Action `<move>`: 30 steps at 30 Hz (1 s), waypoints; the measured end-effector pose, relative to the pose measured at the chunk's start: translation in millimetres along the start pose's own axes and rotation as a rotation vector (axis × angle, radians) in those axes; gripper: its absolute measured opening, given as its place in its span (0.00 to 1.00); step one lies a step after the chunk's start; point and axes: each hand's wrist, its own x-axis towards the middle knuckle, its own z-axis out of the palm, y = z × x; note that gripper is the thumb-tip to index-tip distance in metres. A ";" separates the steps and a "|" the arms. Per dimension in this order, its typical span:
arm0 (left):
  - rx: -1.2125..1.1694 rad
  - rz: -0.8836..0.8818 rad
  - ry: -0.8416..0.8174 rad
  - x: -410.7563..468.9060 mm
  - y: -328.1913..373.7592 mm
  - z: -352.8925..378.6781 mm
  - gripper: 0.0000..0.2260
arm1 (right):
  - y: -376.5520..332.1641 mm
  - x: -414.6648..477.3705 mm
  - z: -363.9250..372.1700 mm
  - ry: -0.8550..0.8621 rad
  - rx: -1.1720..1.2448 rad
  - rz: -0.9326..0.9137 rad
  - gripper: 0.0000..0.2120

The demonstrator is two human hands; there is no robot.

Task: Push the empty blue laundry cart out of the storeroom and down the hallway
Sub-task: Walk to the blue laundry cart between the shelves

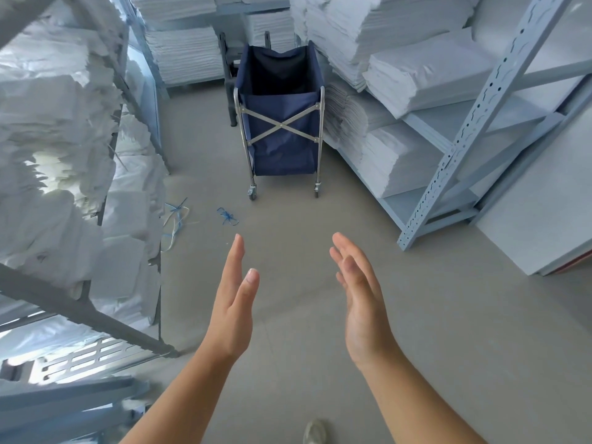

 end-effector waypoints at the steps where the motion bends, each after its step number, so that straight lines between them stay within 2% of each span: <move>1: -0.002 -0.001 0.007 5.5 0.6 3.8 0.39 | -0.7 6.2 -3.2 -0.001 -0.001 0.000 0.34; 9: -0.013 0.010 0.018 38.5 5.3 21.5 0.40 | -3.3 40.4 -18.6 -0.007 -0.004 0.004 0.33; 16: -0.010 0.004 0.001 72.3 0.5 26.9 0.39 | -2.5 73.7 -20.7 0.010 -0.005 -0.008 0.37; 24: -0.006 0.015 -0.025 136.0 -3.2 24.6 0.41 | -1.9 127.9 -5.0 0.035 -0.016 -0.003 0.36; 30: -0.024 0.008 -0.024 194.8 -5.1 15.4 0.38 | -5.6 183.4 15.1 0.042 -0.022 -0.005 0.35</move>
